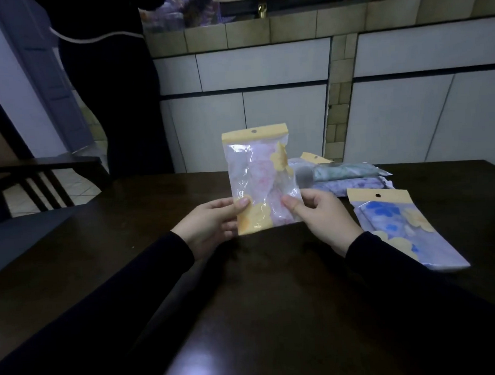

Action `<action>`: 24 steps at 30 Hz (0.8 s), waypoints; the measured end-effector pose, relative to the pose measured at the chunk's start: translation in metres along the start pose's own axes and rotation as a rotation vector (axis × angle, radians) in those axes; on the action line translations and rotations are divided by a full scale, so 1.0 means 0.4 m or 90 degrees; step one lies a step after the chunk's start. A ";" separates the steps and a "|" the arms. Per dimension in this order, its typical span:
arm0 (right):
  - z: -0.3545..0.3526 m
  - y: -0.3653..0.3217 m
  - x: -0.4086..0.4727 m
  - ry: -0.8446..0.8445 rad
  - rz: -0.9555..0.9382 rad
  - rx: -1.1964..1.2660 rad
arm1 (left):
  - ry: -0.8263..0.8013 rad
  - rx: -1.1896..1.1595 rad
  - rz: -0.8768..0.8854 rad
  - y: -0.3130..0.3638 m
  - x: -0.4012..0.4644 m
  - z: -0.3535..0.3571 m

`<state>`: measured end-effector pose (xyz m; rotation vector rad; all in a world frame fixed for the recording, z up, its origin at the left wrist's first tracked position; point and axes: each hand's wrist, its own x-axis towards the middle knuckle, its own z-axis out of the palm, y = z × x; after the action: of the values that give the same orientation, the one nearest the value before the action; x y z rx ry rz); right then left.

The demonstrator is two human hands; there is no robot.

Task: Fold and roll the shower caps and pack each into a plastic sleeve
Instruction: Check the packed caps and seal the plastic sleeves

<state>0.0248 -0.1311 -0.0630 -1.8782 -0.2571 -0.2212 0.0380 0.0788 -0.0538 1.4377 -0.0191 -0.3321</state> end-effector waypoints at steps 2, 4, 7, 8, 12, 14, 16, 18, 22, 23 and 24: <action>-0.002 -0.004 -0.002 0.004 -0.008 -0.004 | -0.025 0.009 -0.042 0.006 -0.001 -0.001; -0.002 0.000 -0.003 0.000 0.001 -0.005 | -0.035 0.006 -0.044 0.010 -0.002 -0.001; 0.002 0.017 0.002 0.010 0.014 -0.085 | 0.053 0.024 0.045 0.007 -0.002 0.003; 0.003 0.021 0.002 0.023 0.013 -0.144 | 0.104 0.078 0.097 0.003 -0.002 0.006; -0.008 0.023 0.006 0.065 0.012 -0.260 | 0.204 0.245 0.232 -0.015 0.004 0.020; -0.017 0.020 0.003 0.073 0.017 -0.265 | 0.209 0.261 0.228 -0.020 0.006 0.021; -0.025 0.021 -0.001 0.081 0.028 -0.282 | 0.208 0.262 0.227 -0.019 0.001 0.025; -0.033 0.021 -0.006 0.085 0.048 -0.299 | 0.223 0.268 0.234 -0.018 -0.009 0.037; -0.068 0.003 -0.027 0.118 0.083 -0.337 | 0.233 0.313 0.277 -0.023 -0.024 0.075; -0.081 -0.003 -0.037 0.126 0.089 -0.356 | 0.225 0.320 0.279 -0.027 -0.026 0.087; -0.095 -0.006 -0.050 0.134 0.090 -0.372 | 0.214 0.325 0.278 -0.031 -0.026 0.100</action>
<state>0.0040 -0.1678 -0.0543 -2.4158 0.0999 -0.4277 0.0169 0.0414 -0.0582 1.9277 -0.1521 0.2990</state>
